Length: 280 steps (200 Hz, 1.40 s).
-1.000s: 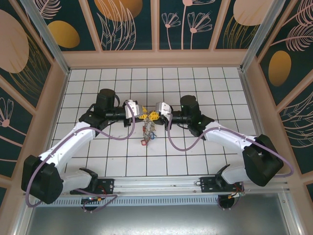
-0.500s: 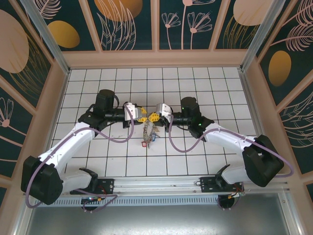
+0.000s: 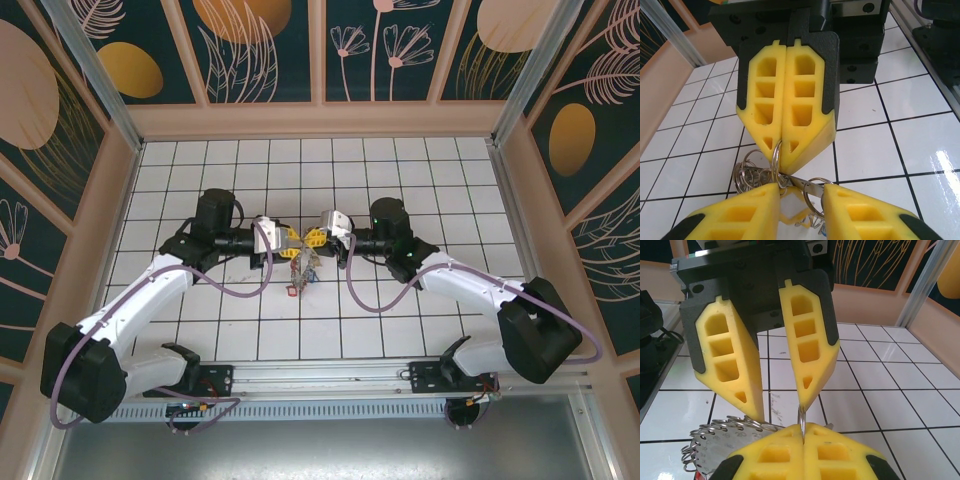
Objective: Put the keys on the keyring
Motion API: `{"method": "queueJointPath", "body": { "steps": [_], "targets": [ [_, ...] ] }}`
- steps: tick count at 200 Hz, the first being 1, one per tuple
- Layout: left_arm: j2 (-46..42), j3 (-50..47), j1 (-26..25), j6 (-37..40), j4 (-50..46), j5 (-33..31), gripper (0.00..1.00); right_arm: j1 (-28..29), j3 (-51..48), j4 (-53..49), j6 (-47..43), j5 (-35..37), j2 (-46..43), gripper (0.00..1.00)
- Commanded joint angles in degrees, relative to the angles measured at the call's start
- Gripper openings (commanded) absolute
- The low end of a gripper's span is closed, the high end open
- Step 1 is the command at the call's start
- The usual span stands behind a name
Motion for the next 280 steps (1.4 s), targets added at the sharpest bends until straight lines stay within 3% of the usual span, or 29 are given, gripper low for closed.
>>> {"method": "queueJointPath", "body": {
  "steps": [1,56,134,237,280],
  "targets": [
    [0.9,-0.1,-0.2,-2.0,1.7,1.6,0.28,0.0,1.8,4.6,-0.2,-1.2,-1.6,0.0],
    [2.4,0.7,-0.2,-4.6,4.0,6.1,0.18,0.7,1.9,4.5,-1.1,0.0,-1.1,0.0],
    [3.3,0.5,-0.2,-6.0,4.9,9.2,0.22,2.6,3.5,0.7,-5.5,3.3,-0.5,0.0],
    [5.0,0.7,-0.2,-11.8,8.5,5.2,0.22,4.6,4.6,-1.6,-9.8,5.1,-0.8,0.0],
    [4.6,0.3,-0.2,-12.3,9.6,2.4,0.28,4.6,5.1,-3.1,-10.4,4.6,-0.7,0.0]
  ]
}}
